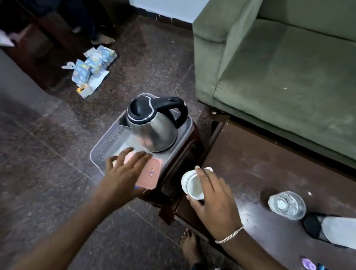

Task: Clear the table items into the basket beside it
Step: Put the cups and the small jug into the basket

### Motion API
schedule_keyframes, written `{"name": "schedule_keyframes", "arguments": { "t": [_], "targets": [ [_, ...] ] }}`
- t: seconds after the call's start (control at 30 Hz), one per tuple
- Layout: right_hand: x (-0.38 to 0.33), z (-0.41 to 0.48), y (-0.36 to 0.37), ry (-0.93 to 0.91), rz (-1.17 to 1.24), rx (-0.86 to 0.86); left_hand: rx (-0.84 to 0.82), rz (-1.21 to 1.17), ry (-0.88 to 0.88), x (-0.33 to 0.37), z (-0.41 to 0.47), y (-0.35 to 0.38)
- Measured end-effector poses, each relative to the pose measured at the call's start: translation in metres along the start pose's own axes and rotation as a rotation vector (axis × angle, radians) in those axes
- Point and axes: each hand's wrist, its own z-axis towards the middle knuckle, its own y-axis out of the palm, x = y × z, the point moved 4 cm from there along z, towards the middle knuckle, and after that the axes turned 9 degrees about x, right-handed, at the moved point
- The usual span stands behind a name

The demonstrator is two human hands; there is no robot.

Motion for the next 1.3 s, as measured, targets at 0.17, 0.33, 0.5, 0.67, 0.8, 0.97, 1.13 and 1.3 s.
{"name": "schedule_keyframes", "arguments": {
  "t": [0.17, 0.33, 0.5, 0.67, 0.8, 0.97, 1.13, 1.3],
  "targets": [
    [-0.052, 0.052, 0.031, -0.007, 0.047, 0.009, -0.056, 0.050, -0.067, -0.090, 0.004, -0.010],
    [-0.082, 0.088, 0.065, -0.003, 0.001, -0.014, -0.094, 0.077, -0.063, -0.140, 0.021, 0.001],
    [-0.092, 0.101, 0.094, 0.025, -0.125, -0.074, -0.149, 0.154, -0.014, -0.163, 0.038, 0.018],
    [-0.096, 0.100, 0.109, 0.041, -0.230, -0.114, -0.178, 0.222, 0.081, -0.166, 0.050, 0.031],
    [-0.102, 0.099, 0.116, 0.053, -0.293, -0.128, -0.202, 0.248, 0.146, -0.164, 0.053, 0.040],
    [-0.104, 0.098, 0.124, 0.044, -0.320, -0.111, -0.225, 0.255, 0.147, -0.167, 0.054, 0.047],
    [-0.100, 0.099, 0.131, 0.065, -0.309, -0.149, -0.243, 0.262, 0.147, -0.167, 0.055, 0.049],
    [-0.094, 0.101, 0.134, 0.086, -0.307, -0.194, -0.246, 0.288, 0.154, -0.167, 0.057, 0.049]
  ]
}}
